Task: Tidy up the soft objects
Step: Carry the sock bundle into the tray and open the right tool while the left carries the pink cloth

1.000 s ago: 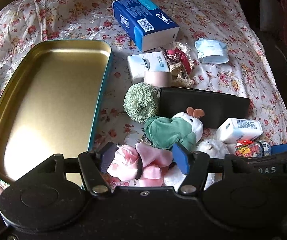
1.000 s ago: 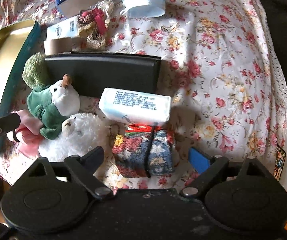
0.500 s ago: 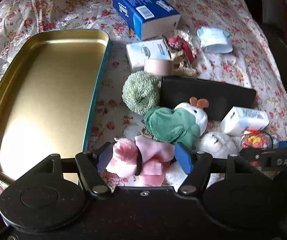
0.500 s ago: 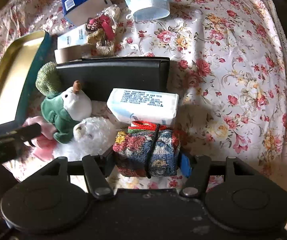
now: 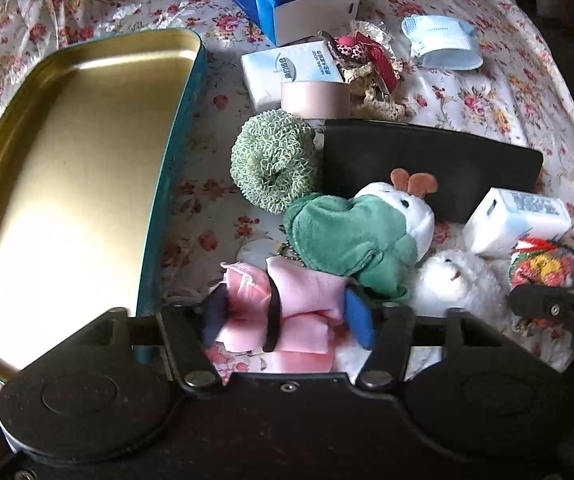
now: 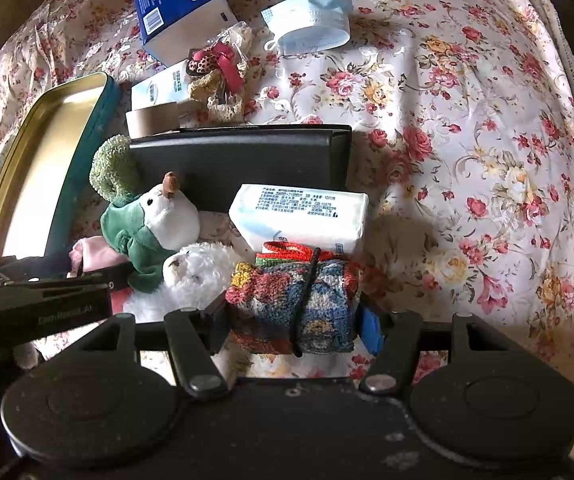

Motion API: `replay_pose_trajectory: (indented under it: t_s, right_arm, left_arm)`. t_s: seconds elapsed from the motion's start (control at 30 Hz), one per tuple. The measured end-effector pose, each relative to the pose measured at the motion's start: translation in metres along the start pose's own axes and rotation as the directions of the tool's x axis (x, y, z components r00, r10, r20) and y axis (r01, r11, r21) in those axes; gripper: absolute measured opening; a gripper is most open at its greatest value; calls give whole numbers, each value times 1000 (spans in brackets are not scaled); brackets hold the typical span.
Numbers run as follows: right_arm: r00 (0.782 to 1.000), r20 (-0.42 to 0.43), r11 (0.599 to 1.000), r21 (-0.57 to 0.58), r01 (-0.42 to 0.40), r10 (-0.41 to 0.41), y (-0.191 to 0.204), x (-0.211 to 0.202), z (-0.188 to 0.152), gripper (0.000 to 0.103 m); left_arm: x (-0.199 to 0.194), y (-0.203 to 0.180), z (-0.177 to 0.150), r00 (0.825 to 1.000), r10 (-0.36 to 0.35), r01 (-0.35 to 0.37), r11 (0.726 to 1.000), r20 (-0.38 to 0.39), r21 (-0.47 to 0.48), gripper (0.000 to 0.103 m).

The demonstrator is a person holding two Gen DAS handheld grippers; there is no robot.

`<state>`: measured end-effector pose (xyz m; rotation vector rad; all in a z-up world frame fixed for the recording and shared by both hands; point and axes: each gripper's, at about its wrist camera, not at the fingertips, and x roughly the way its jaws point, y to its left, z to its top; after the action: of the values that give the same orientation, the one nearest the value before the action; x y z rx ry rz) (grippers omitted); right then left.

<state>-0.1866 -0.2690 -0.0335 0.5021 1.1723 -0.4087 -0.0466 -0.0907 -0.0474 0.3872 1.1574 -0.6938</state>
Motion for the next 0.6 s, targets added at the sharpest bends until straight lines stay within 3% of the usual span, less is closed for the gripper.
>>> replay_pose_trajectory:
  t_s: [0.17,0.43,0.6]
  right_arm:
    - [999,33,1000,-4,0,0,1,-4,-3,62]
    - [996,84,1000,6,3,-3,1,-12,-6,62]
    - [994,110,1000,3,8,-9,3,-17,-9,62]
  left_arm:
    - [-13,9,2,999,-45,45,998,12,-37,42]
    - [-48,27,5,990,-96,104,992,103,-71,40]
    - [-77,42,11,975,-108,126,988,193,-89,40]
